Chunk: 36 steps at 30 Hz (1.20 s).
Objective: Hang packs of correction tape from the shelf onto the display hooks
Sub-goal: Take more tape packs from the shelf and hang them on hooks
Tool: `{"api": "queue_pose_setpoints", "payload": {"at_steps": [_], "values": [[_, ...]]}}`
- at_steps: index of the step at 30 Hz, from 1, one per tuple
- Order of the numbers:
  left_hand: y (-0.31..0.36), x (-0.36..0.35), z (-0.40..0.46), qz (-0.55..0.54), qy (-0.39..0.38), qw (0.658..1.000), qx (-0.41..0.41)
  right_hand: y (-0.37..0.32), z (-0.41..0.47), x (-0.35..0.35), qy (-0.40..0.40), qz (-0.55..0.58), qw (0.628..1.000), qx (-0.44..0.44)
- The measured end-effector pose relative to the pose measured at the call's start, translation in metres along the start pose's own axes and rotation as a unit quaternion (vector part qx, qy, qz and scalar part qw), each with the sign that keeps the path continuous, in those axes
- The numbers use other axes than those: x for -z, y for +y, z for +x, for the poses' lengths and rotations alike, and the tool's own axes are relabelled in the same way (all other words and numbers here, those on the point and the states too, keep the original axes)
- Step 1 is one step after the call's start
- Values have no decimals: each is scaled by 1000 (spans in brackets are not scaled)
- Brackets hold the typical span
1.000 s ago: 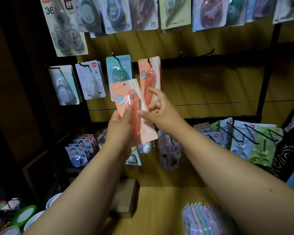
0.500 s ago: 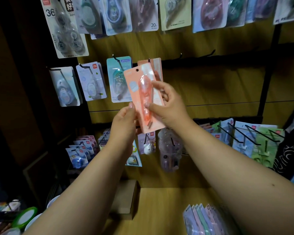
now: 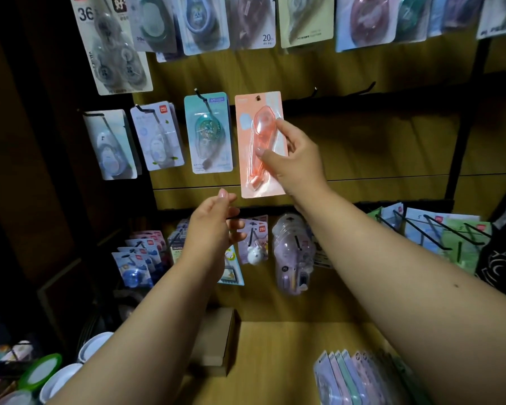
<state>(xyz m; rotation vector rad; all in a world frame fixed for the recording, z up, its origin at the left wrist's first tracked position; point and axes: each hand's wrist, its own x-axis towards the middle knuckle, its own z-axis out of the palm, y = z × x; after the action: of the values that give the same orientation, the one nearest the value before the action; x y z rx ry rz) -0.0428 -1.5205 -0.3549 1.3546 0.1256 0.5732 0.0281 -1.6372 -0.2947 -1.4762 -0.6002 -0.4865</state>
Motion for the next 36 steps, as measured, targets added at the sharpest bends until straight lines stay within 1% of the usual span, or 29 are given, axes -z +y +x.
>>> {"api": "queue_pose_setpoints", "payload": {"at_steps": [6,11,14,20,25,30,33,36], "values": [[-4,4,1,-6,9,1000,5,6,6,-6,13,-37,999,-19],[-7,5,3,-18,8,1000,8,16,19,-11,2,-105,993,-52],[-10,5,5,-19,8,1000,9,22,28,-14,9,-144,987,-65],[-14,6,6,-25,8,999,18,27,35,-25,22,-162,983,-80],[-15,7,6,-40,1,999,25,31,28,-20,2,-194,977,-84],[-24,6,8,-4,-6,999,44,33,10,-2,-12,-211,973,-91],[-34,8,8,48,-14,998,45,35,-3,8,-26,-243,964,-106],[-43,9,5,96,-25,994,40,39,-16,16,-38,-280,954,-95]]}}
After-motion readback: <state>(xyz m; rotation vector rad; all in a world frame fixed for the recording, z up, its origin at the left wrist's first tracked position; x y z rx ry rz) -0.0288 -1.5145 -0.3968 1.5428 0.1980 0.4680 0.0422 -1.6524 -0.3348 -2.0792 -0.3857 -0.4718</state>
